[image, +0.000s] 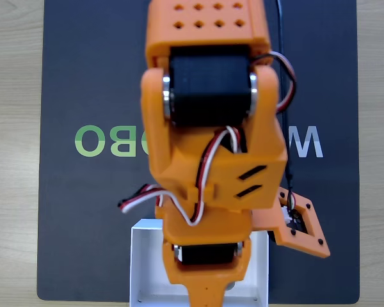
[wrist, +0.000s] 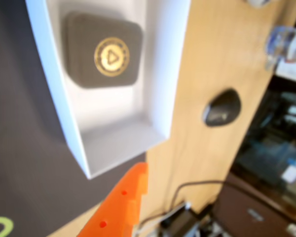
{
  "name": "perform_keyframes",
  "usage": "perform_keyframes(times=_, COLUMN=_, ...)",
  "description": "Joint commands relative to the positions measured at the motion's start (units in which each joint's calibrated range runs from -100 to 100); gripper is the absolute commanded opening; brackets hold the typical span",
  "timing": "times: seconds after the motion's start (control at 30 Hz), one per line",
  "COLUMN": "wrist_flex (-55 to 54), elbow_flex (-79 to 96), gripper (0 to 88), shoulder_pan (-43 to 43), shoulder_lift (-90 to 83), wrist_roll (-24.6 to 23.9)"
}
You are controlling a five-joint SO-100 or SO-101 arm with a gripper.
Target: Grab the usb to bin
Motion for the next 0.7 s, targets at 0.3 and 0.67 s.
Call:
perform_keyframes(times=0.3, wrist_flex=4.48, elbow_flex=40.36, gripper=2.5, shoulder_pan=2.5, shoulder_lift=-41.59, wrist_roll=-4.02)
perform_keyframes(times=0.67, wrist_flex=3.43, elbow_flex=83.09, gripper=3.3, shoulder_pan=0.82, shoulder_lift=-78.3, wrist_roll=-3.86)
